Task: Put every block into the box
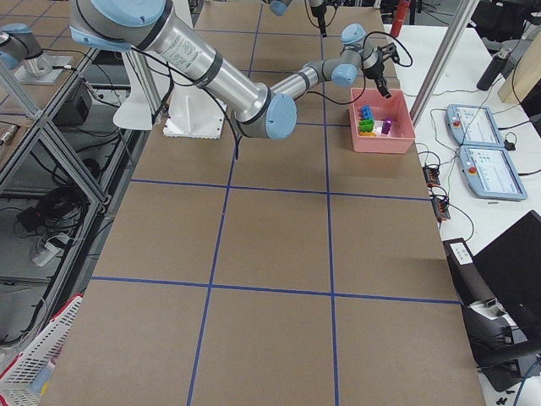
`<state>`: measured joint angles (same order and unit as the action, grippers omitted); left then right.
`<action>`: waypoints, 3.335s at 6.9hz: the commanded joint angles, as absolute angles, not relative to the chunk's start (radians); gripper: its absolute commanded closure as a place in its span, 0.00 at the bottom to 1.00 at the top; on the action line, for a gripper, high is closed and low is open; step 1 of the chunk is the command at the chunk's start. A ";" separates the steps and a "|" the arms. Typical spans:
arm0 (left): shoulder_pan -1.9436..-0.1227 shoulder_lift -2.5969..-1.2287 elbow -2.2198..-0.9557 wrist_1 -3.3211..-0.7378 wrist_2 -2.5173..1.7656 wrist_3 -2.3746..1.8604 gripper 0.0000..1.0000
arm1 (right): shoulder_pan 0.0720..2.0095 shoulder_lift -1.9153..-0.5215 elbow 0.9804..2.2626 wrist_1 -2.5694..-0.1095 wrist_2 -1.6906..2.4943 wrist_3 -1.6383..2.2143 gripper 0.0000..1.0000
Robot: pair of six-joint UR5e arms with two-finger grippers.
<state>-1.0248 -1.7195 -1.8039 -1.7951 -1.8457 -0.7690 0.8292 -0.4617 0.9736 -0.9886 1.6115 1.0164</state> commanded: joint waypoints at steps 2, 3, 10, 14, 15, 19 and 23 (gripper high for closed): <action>-1.132 -1.573 -1.912 -1.723 -1.921 -0.382 0.00 | 0.909 -0.462 1.105 -1.227 1.832 0.997 0.00; -1.184 -1.566 -1.939 -1.619 -1.921 -0.192 0.00 | 0.937 -0.468 1.174 -1.359 1.906 0.938 0.00; -1.420 -1.574 -1.928 -1.440 -2.176 0.268 0.00 | 1.286 -0.927 1.508 -1.804 2.278 0.115 0.00; -1.457 -1.523 -1.927 -1.462 -2.209 0.108 0.00 | 1.396 -1.156 1.535 -1.752 2.391 -0.111 0.00; -1.466 -1.513 -1.927 -1.509 -2.209 0.107 0.00 | 1.425 -1.240 1.545 -1.714 2.398 -0.117 0.00; -1.486 -1.480 -1.749 -1.624 -2.197 0.107 0.00 | 1.480 -1.468 1.537 -1.479 2.379 -0.109 0.00; -1.521 -1.477 -1.741 -1.600 -2.356 0.092 0.00 | 1.482 -1.477 1.525 -1.482 2.387 -0.023 0.00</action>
<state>-1.5026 -1.4748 -1.7434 -1.6045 -2.3050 0.0945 1.4809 -1.4741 1.5264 -1.4814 2.3862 -0.0266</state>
